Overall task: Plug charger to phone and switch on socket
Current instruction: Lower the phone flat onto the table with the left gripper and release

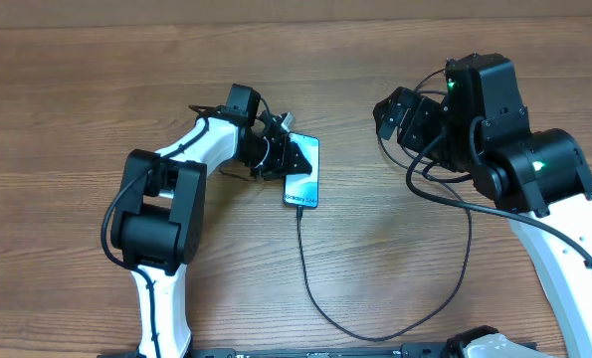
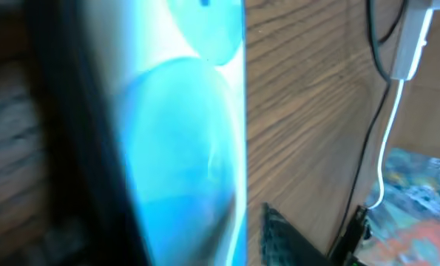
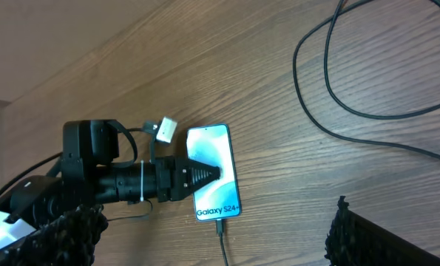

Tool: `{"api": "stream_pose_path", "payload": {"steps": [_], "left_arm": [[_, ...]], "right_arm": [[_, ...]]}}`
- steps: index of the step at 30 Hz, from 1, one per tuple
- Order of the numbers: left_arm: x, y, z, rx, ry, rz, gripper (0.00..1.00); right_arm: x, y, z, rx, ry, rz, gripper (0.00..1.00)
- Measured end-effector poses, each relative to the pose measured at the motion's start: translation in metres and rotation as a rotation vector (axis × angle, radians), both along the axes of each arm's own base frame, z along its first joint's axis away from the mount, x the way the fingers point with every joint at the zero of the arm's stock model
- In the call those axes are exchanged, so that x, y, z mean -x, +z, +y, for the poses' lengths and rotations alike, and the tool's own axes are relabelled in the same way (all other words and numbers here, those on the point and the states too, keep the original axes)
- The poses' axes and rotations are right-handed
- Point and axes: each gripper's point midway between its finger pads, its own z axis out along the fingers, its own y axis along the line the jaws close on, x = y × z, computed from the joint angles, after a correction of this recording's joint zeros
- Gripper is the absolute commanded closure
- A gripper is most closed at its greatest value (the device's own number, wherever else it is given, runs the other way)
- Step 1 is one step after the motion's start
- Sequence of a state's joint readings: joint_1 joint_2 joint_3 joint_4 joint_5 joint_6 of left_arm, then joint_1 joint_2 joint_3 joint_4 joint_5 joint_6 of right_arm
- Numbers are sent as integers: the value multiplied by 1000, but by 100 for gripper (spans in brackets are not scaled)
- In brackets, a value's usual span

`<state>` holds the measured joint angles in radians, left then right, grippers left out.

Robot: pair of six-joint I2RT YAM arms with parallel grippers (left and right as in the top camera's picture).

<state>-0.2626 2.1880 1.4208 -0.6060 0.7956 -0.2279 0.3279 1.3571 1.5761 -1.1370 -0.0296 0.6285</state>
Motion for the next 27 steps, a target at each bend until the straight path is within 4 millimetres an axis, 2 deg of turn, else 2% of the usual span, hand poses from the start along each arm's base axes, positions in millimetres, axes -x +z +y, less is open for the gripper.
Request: {"api": "stream_pose_path", "payload": {"steps": [3, 11, 12, 13, 21, 27], "left_arm": [[1, 4, -2, 0, -6, -5, 33], [2, 9, 7, -75, 7, 1, 16], [2, 9, 8, -84, 9, 1, 11], [2, 10, 9, -87, 9, -2, 0], [0, 14, 11, -115, 12, -18, 0], [3, 11, 22, -192, 22, -1, 0]], "right_arm": [[0, 0, 0, 0, -1, 0, 0], [0, 0, 0, 0, -1, 0, 0], [0, 0, 0, 0, -1, 1, 0], [0, 0, 0, -1, -1, 0, 0], [-10, 9, 1, -10, -8, -54, 0], [-4, 1, -9, 22, -47, -14, 0]]}}
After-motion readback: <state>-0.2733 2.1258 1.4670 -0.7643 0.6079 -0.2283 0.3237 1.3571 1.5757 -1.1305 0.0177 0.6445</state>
